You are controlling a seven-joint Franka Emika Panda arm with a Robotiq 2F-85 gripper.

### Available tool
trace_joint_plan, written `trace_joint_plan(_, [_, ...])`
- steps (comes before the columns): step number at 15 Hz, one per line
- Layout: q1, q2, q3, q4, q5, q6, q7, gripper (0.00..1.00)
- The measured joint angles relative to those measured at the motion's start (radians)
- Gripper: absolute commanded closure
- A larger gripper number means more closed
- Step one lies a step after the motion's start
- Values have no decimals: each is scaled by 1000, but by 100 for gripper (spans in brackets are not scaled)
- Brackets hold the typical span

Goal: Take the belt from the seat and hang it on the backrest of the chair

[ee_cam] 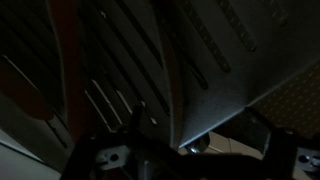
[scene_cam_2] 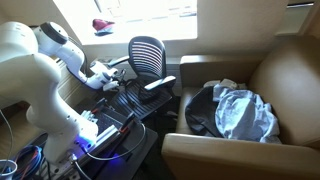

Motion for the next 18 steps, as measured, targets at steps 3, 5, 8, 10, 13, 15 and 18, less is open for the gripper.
trace_joint_plan(3, [54, 52, -55, 39, 31, -5, 13, 25])
trace_joint_plan(5, [55, 51, -56, 39, 32, -5, 12, 33])
trace_joint_plan(8, [2, 28, 0, 35, 32, 8, -26, 56])
trace_joint_plan(10, [-111, 5, 95, 32, 30, 35, -101, 70])
trace_joint_plan(13, [-315, -2, 269, 32, 18, 89, -210, 92])
trace_joint_plan(15, [-458, 11, 392, 33, -4, 109, -269, 100])
trace_joint_plan(18, [-597, 38, 507, 35, -44, 114, -320, 100])
